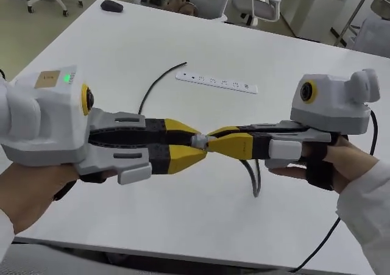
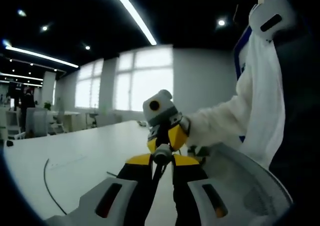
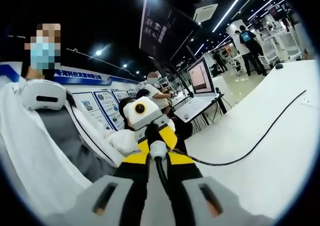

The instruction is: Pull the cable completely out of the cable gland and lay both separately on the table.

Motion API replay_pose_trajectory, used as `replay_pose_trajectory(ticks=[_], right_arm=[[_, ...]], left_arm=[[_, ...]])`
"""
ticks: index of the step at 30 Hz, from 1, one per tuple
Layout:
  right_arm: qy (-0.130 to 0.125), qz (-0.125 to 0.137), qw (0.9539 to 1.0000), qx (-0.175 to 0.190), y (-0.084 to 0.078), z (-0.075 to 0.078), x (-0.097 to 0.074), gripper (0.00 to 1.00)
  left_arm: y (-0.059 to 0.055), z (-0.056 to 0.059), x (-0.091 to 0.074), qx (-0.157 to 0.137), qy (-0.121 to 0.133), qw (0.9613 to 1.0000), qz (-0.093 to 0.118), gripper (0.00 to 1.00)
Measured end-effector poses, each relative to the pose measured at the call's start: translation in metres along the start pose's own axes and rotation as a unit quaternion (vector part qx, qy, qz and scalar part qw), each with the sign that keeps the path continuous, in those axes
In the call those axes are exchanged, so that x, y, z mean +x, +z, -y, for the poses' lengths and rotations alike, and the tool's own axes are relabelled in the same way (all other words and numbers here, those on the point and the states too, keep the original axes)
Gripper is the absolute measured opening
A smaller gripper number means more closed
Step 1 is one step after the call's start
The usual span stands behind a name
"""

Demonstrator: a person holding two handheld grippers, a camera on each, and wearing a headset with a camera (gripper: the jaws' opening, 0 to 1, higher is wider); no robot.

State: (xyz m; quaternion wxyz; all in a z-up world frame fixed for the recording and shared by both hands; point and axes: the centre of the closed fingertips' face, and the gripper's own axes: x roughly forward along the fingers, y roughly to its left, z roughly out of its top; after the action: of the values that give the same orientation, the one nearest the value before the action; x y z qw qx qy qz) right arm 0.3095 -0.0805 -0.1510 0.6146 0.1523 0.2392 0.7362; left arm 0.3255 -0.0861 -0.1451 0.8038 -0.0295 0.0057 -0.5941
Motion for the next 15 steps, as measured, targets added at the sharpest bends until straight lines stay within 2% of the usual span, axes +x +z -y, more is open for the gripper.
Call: replay_pose_trajectory(ticks=[4,8,11,13,14,15], right_arm=[[-0.001,0.005,1.0,-0.008,0.003,0.0002,-0.0003,0.13],[-0.001,0.02,0.9997,0.015,0.0051,0.0024,0.0006,0.12],[-0.011,0.024,0.9996,0.008,0.003,0.0046,0.0007,0.11],[-0.01,0.033,0.9988,0.033,0.004,0.0052,0.0013,0.11],[-0.014,0.034,0.9988,0.032,0.004,0.0066,0.0018,0.11],[-0.019,0.028,0.9987,0.038,0.0029,0.0078,0.0026,0.11]], left_arm=[[0.0016,-0.0007,-0.0015,-0.003,0.002,1.0,0.005,0.15],[0.0027,-0.0017,-0.0022,-0.002,0.004,1.0,0.008,0.15],[-0.0008,-0.003,-0.0021,-0.006,0.009,0.9999,-0.001,0.15],[-0.0001,-0.0033,-0.0033,-0.002,0.008,1.0,-0.002,0.15],[-0.0003,-0.0044,-0.0034,-0.004,0.011,0.9999,-0.004,0.15],[-0.0031,-0.0045,-0.0042,0.001,0.013,0.9998,-0.015,0.15]])
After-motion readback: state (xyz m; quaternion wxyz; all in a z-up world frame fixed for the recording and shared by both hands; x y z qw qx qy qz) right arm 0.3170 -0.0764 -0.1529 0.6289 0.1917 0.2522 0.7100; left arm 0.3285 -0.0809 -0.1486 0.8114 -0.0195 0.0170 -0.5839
